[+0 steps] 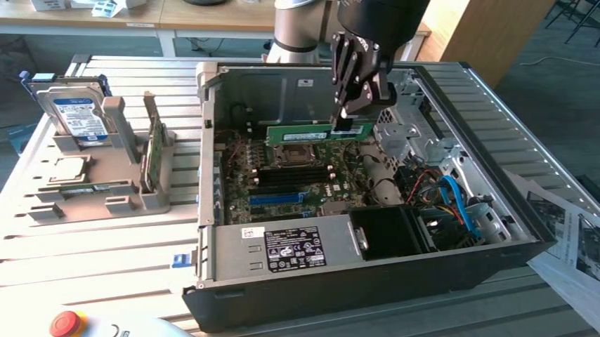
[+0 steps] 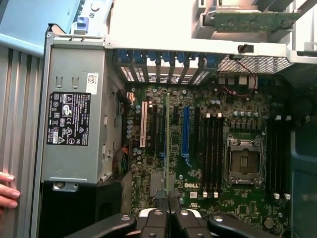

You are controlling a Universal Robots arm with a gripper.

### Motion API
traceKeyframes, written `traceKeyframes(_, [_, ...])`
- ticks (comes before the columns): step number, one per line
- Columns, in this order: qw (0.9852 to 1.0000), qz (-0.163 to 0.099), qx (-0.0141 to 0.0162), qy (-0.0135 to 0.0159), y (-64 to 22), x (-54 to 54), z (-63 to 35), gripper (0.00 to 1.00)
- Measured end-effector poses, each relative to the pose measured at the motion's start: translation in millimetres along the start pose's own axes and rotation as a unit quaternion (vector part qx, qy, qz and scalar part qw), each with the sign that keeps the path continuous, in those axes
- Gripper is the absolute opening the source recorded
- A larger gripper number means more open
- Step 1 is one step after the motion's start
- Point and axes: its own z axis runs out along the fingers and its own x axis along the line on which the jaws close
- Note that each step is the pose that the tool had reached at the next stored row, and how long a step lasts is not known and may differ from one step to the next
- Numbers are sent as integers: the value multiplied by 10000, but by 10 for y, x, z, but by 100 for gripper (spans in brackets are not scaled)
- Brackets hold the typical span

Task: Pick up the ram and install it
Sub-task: 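Pick up the ram and move it above insertion slot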

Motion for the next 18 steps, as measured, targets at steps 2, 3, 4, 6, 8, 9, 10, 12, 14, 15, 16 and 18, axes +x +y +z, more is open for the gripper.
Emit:
traceKeyframes(2, [10000,-9,6,4,1,-1,0,12])
traceKeyframes(3, [10000,-10,5,4,1,-1,0,12])
traceKeyframes(4, [10000,-10,6,4,1,-1,0,12])
traceKeyframes(6, [10000,-9,6,4,2,-1,0,12])
traceKeyframes(8, [10000,-9,6,4,2,-1,0,12])
traceKeyframes(9, [10000,-9,6,4,2,-1,0,12])
traceKeyframes(10, [10000,-9,6,4,2,-1,0,12])
traceKeyframes(12, [10000,-8,21,4,2,-1,1,12])
traceKeyframes(14, [10000,-9,42,4,2,-1,1,12])
traceKeyframes(15, [10000,-8,59,5,3,-1,0,12])
traceKeyframes(16, [10000,-8,69,5,2,-1,1,12])
traceKeyframes(18, [10000,-9,69,5,2,-1,0,12])
